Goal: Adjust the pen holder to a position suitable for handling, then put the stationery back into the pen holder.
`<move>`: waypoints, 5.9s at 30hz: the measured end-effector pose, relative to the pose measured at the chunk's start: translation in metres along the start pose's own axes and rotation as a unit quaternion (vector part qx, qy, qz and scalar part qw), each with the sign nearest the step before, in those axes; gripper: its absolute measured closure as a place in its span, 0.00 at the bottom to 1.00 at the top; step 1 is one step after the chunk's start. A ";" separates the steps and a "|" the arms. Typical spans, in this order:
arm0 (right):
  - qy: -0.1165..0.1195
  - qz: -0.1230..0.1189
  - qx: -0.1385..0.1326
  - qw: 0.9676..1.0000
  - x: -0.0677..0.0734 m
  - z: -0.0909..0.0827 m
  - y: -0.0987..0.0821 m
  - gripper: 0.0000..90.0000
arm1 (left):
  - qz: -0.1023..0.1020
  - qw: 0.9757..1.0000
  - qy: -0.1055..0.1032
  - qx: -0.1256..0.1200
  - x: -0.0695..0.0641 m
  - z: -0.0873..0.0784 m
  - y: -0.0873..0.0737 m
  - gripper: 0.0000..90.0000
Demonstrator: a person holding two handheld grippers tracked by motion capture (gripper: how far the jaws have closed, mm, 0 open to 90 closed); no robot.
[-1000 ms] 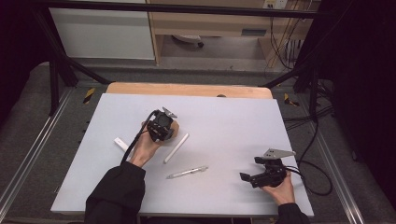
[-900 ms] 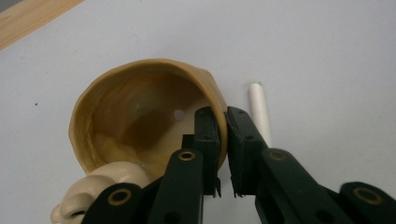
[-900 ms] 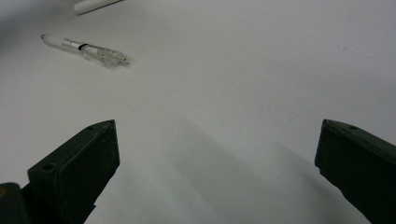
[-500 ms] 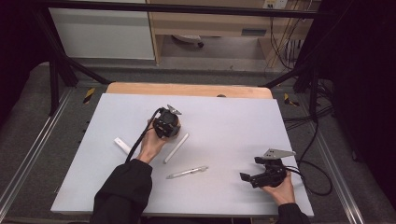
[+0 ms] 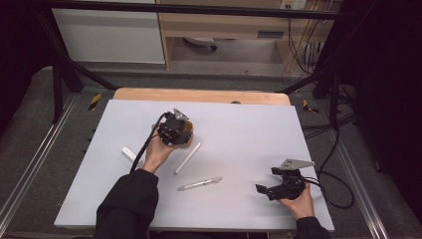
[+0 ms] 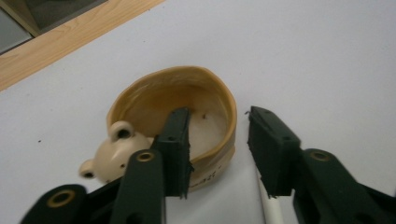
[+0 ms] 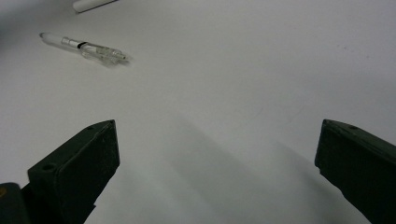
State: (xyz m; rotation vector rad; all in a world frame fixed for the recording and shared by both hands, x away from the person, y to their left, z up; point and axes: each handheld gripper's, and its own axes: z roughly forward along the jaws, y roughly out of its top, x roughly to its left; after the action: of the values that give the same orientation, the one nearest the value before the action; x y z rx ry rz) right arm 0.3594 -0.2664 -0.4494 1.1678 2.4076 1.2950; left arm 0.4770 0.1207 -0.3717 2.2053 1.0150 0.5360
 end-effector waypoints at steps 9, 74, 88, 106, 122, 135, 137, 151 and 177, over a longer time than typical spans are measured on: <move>0.000 -0.001 0.003 1.000 0.000 0.001 0.000 0.01 | -0.009 1.000 -0.024 -0.007 0.012 -0.027 -0.016 0.45; -0.003 -0.004 0.009 1.000 0.001 0.002 -0.001 0.01 | -0.020 0.996 -0.054 0.075 -0.029 0.027 -0.049 0.66; -0.003 -0.002 0.009 1.000 0.001 0.002 -0.001 0.01 | -0.010 0.995 -0.044 0.091 -0.031 0.033 -0.049 0.78; -0.003 -0.004 0.010 1.000 0.001 0.002 -0.001 0.01 | -0.001 0.995 -0.035 0.098 -0.036 0.033 -0.049 0.87; -0.019 -0.020 0.012 1.000 0.007 0.005 0.003 0.01 | -0.007 0.995 -0.057 0.076 -0.024 0.009 -0.050 0.87; -0.030 -0.077 0.039 0.996 0.036 0.024 0.021 0.01 | 0.009 0.993 -0.099 0.055 -0.017 -0.034 -0.068 0.87; -0.023 -0.086 0.038 0.995 0.040 0.026 0.024 0.01 | 0.014 0.993 -0.103 0.055 -0.017 -0.039 -0.070 0.87; -0.023 -0.158 0.046 0.986 0.078 0.049 0.053 0.02 | 0.037 0.988 -0.135 0.063 -0.022 -0.051 -0.081 0.87; -0.034 -0.371 0.084 0.924 0.133 0.072 0.089 0.14 | 0.113 0.974 -0.175 0.094 -0.058 -0.060 -0.055 0.87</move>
State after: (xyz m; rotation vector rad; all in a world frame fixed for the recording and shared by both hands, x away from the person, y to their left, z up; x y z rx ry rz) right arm 0.3532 -0.0991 -0.3975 0.2327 2.5385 0.7932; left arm 0.3774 0.1249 -0.3731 2.4872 0.6550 0.1392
